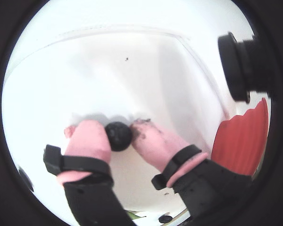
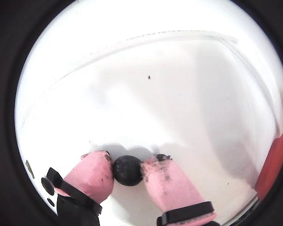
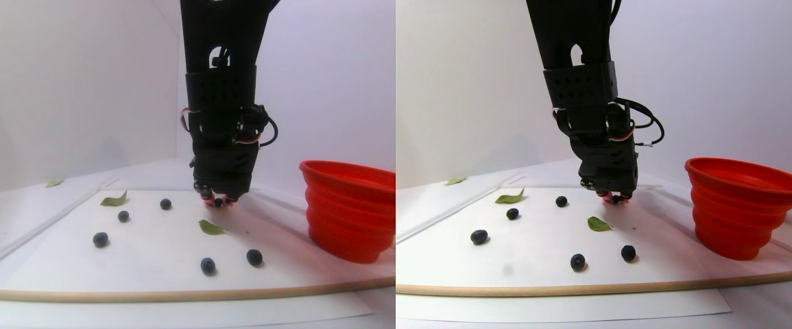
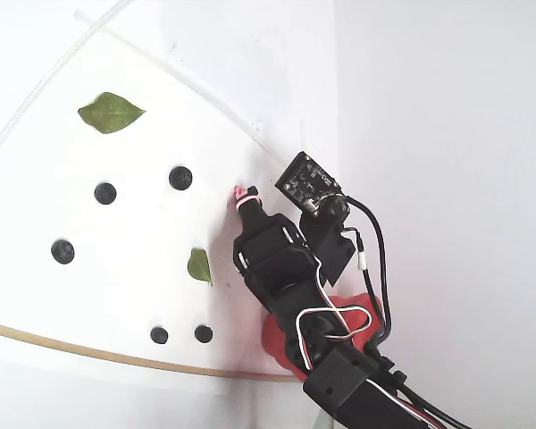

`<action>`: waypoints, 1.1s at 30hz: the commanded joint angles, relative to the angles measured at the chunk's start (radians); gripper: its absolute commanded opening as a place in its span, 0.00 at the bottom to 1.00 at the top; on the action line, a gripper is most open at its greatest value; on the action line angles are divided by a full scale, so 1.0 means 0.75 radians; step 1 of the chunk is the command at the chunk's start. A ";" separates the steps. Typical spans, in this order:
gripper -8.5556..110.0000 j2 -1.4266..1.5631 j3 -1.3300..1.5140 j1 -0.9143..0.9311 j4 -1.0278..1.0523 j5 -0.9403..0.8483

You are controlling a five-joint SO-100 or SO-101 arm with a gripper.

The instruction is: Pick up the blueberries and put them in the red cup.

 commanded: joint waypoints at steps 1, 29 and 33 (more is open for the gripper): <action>0.16 0.178 0.018 0.031 -0.022 -0.004; 0.16 0.509 0.295 0.084 0.055 -0.104; 0.16 0.560 0.321 0.098 0.082 -0.110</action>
